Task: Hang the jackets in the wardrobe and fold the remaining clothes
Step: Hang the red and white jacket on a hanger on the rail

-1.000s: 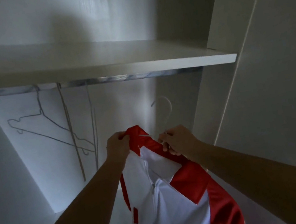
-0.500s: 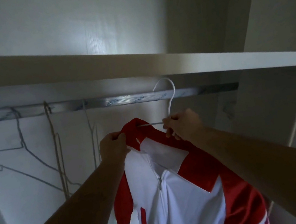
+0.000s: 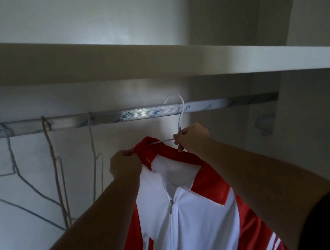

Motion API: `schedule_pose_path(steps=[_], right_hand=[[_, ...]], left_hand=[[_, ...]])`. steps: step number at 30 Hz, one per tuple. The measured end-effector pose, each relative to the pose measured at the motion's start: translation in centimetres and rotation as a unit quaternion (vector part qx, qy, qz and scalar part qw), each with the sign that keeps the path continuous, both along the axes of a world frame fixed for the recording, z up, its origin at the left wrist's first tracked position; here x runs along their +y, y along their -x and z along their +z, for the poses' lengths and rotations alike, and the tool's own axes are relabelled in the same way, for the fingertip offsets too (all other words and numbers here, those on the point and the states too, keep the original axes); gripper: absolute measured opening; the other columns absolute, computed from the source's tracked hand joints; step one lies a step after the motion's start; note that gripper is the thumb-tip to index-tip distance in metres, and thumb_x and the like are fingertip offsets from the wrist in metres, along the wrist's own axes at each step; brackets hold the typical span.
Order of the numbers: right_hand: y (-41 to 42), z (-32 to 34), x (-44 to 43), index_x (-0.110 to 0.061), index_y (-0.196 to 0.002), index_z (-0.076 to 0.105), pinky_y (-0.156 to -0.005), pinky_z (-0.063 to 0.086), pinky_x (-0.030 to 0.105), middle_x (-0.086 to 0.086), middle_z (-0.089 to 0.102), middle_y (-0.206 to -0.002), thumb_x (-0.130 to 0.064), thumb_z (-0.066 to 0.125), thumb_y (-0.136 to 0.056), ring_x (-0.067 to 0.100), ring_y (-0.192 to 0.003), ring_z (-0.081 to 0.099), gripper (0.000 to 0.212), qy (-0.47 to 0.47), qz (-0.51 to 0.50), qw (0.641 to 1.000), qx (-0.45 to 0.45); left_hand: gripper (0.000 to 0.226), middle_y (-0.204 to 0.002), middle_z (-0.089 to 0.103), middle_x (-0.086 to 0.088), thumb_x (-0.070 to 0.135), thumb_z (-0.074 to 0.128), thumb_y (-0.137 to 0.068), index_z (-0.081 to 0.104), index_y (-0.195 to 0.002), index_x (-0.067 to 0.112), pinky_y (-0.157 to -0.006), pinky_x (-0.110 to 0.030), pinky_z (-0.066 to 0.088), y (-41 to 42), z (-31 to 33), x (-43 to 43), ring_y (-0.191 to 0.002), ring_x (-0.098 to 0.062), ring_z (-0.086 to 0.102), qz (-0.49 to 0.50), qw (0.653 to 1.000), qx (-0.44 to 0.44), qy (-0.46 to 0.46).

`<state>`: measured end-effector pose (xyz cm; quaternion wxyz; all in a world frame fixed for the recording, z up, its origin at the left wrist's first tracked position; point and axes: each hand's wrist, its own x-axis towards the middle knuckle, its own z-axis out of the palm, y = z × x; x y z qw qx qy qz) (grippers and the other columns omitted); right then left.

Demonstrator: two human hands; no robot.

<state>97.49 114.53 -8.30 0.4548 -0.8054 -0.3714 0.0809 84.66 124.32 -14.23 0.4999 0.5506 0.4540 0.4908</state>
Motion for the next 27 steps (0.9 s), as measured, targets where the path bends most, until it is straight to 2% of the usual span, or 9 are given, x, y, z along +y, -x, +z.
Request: schedule_pose_path(steps=[3,7,10,13,15,17,20,23,27], right_hand=[[-0.3,-1.6,0.3,-0.010,-0.078,0.070,-0.043,0.037,0.009,-0.002,0.060,-0.055,-0.023,0.058,-0.094,-0.006,-0.030,0.045,0.024,0.032,0.009,0.999,-0.015],[-0.8,-2.1,0.0,-0.007,-0.078,0.071,-0.041,0.037,0.004,-0.002,0.062,-0.058,-0.021,0.055,-0.095,-0.003,-0.044,0.052,0.027,0.020,0.024,0.998,-0.047],[-0.1,-2.8,-0.6,-0.007,-0.101,0.065,-0.072,0.049,0.019,0.009,0.066,-0.093,-0.020,0.051,-0.096,0.012,-0.083,0.066,0.020,0.052,0.009,0.987,-0.150],[1.3,-5.7,-2.7,-0.015,-0.121,0.056,-0.084,0.042,0.037,0.005,0.055,-0.117,-0.012,0.056,-0.082,0.025,-0.104,0.053,0.039,-0.006,-0.054,0.911,-0.410],[2.1,-7.9,-4.8,-0.015,-0.107,0.061,-0.073,0.040,0.036,0.004,0.059,-0.104,-0.009,0.060,-0.071,0.023,-0.090,0.054,0.037,-0.073,-0.009,0.853,-0.517],[2.5,-11.4,-6.2,-0.015,-0.094,0.064,-0.064,0.045,0.031,0.002,0.060,-0.088,-0.008,0.065,-0.069,0.018,-0.075,0.056,0.026,-0.077,0.061,0.832,-0.547],[3.8,-17.2,-6.7,-0.017,-0.091,0.064,-0.057,0.046,0.019,-0.002,0.061,-0.085,-0.015,0.070,-0.079,0.012,-0.066,0.063,0.013,0.053,0.099,0.896,-0.430],[3.7,-20.8,-5.0,-0.020,-0.109,0.060,-0.083,0.045,0.021,-0.005,0.061,-0.108,-0.027,0.055,-0.094,0.012,-0.096,0.061,0.018,0.124,0.021,0.980,-0.154],[4.2,-22.4,-1.4,-0.019,-0.116,0.059,-0.087,0.050,0.028,-0.002,0.065,-0.111,-0.038,0.060,-0.090,0.017,-0.104,0.061,0.032,0.098,-0.060,0.993,0.017]], left_hand=[[0.021,-0.078,0.063,-0.004,0.005,0.055,-0.090,0.066,-0.107,0.006,-0.078,-0.038,0.057,0.3,-1.4,-0.1,-0.076,-0.025,0.065,0.009,0.999,0.036,-0.002],[0.023,-0.101,0.068,-0.014,0.008,0.055,-0.091,0.066,-0.111,0.006,-0.087,-0.043,0.055,0.4,-2.8,-0.4,-0.093,-0.031,0.066,0.004,0.999,0.039,0.011],[0.021,-0.084,0.065,-0.007,0.007,0.054,-0.092,0.065,-0.110,0.006,-0.084,-0.045,0.057,0.5,-3.4,-1.1,-0.080,-0.025,0.066,0.002,1.000,0.016,0.025],[0.021,-0.078,0.062,-0.002,0.008,0.054,-0.093,0.063,-0.112,0.005,-0.076,-0.039,0.058,0.8,-4.5,-1.7,-0.066,-0.015,0.061,0.001,0.999,-0.010,0.043],[0.022,-0.089,0.063,-0.004,0.008,0.054,-0.093,0.062,-0.114,0.006,-0.071,-0.032,0.057,1.1,-5.1,-1.8,-0.068,-0.013,0.061,0.001,0.999,-0.016,0.044],[0.021,-0.093,0.064,-0.005,0.009,0.055,-0.093,0.062,-0.113,0.007,-0.068,-0.029,0.055,1.5,-5.2,-1.5,-0.072,-0.015,0.063,0.003,0.999,-0.025,0.042],[0.018,-0.096,0.065,-0.010,0.010,0.056,-0.093,0.062,-0.110,0.006,-0.070,-0.030,0.055,2.1,-4.6,-1.0,-0.077,-0.021,0.065,0.003,0.998,-0.043,0.036],[0.014,-0.095,0.065,-0.011,0.009,0.056,-0.093,0.062,-0.106,0.007,-0.072,-0.031,0.055,2.5,-4.3,-1.0,-0.079,-0.022,0.065,-0.004,0.998,-0.050,0.036],[0.008,-0.091,0.064,-0.007,0.009,0.057,-0.093,0.061,-0.100,0.010,-0.072,-0.029,0.055,2.9,-4.3,-1.0,-0.078,-0.020,0.066,-0.019,0.998,-0.052,0.035]])
